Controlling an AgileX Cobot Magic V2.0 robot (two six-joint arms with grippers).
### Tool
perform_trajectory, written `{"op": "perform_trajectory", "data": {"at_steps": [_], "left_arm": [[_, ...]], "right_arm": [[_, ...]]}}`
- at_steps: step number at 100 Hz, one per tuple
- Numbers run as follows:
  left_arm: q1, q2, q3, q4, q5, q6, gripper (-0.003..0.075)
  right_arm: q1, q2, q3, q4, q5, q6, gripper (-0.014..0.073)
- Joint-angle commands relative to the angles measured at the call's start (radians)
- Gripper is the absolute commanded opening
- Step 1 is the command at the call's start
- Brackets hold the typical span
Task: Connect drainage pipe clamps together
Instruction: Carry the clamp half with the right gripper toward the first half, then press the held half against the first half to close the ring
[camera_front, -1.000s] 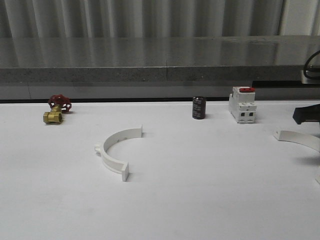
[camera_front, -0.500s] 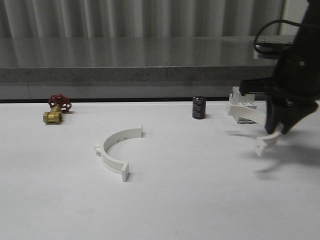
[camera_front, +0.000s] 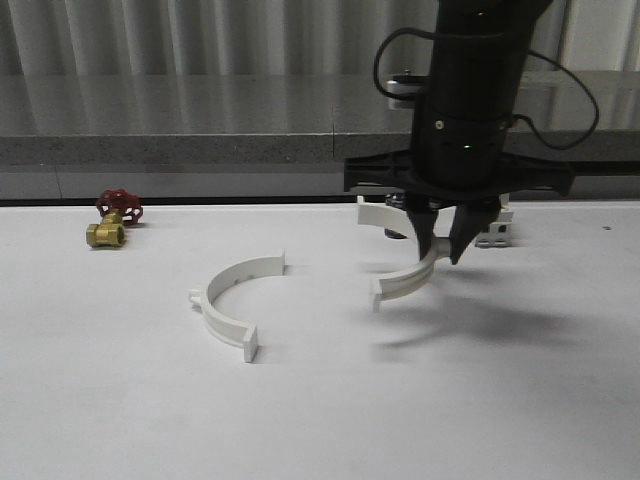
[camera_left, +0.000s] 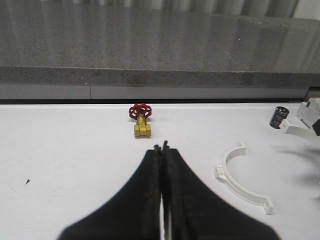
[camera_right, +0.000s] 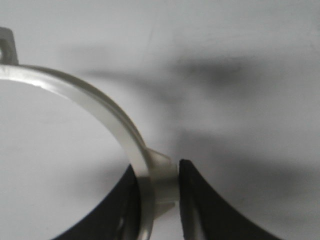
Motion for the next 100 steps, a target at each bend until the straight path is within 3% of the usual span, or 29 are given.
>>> {"op": "perform_trajectory", "data": {"at_steps": [1,40,100], "left_arm": [[0.005,0.008,-0.028,0.001,-0.071,0.002,-0.0020],[0.005,0.008,-0.028,0.001,-0.071,0.002,-0.0020],[0.005,0.008,-0.028,0.001,-0.071,0.002,-0.0020]], "right_arm": [[0.028,-0.021,-0.059,-0.033,0.001,0.028,-0.0056],[0.115,0.091,-0.156,-0.034,0.019,0.111,-0.0056],[0.145,0.137,-0.203,-0.034,0.026,0.173,-0.0056]]}}
